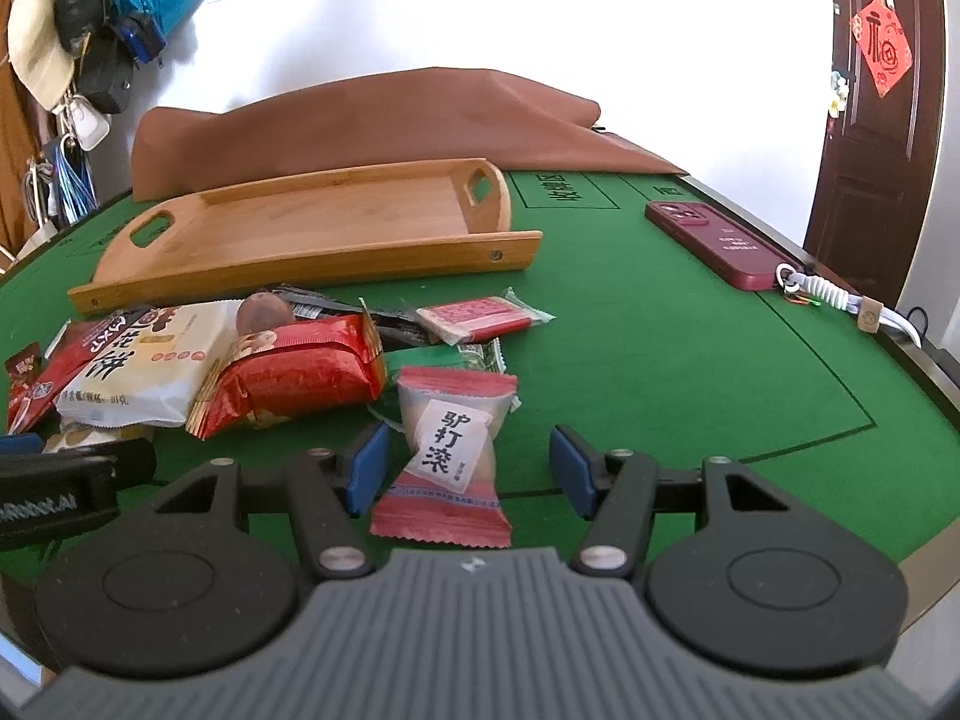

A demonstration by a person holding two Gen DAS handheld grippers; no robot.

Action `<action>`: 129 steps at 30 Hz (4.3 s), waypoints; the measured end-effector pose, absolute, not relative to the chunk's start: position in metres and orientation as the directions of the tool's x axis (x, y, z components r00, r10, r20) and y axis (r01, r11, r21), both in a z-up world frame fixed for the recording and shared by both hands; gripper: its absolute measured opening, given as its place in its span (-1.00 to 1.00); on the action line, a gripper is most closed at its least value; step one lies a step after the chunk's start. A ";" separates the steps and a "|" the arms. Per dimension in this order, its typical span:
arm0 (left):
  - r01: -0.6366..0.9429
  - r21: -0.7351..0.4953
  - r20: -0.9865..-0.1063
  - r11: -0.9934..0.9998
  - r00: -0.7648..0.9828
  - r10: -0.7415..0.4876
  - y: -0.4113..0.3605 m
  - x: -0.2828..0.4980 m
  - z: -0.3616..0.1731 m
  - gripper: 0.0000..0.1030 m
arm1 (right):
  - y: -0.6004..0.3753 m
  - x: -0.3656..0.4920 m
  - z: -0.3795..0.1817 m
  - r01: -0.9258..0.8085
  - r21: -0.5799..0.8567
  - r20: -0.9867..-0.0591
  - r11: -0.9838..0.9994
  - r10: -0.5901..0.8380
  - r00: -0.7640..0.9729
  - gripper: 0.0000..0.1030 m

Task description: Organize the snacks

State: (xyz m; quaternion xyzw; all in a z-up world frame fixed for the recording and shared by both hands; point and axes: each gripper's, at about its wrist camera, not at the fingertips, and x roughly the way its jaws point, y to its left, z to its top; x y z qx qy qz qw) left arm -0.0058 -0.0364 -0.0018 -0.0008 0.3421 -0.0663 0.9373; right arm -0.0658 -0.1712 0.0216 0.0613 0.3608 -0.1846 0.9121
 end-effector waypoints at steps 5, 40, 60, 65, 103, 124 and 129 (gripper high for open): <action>0.119 -0.013 -0.628 0.993 0.771 -0.101 -0.040 -0.006 -0.004 0.40 | -0.171 -0.065 0.022 0.377 -0.010 -0.679 0.926 -0.283 0.677 0.40; 0.135 -0.046 -0.528 0.990 0.838 -0.139 -0.005 -0.014 0.059 0.02 | -0.177 -0.064 0.054 0.326 0.023 -0.652 0.945 -0.233 0.721 -0.31; 0.236 -0.106 -0.600 0.966 0.760 -0.251 -0.015 0.119 0.096 0.01 | -0.229 0.050 0.096 0.207 0.140 -0.669 0.968 -0.062 0.741 -0.31; 0.258 -0.137 -0.649 0.956 0.706 -0.283 -0.030 0.164 0.098 0.01 | -0.242 0.099 0.091 0.171 0.174 -0.745 0.970 0.016 0.666 -0.30; 0.261 -0.011 -0.769 0.965 0.615 -0.175 -0.078 0.245 0.028 0.47 | -0.245 0.173 0.027 0.120 0.072 -0.842 0.990 -0.004 0.539 0.24; 0.285 0.004 -0.665 0.958 0.717 -0.210 -0.030 0.128 0.056 0.87 | -0.229 0.081 0.069 0.051 0.090 -0.754 0.995 0.034 0.656 0.73; 0.278 -0.003 -0.645 0.960 0.734 -0.215 -0.020 0.102 0.051 0.90 | -0.224 0.059 0.066 0.058 0.099 -0.745 0.993 0.035 0.666 0.75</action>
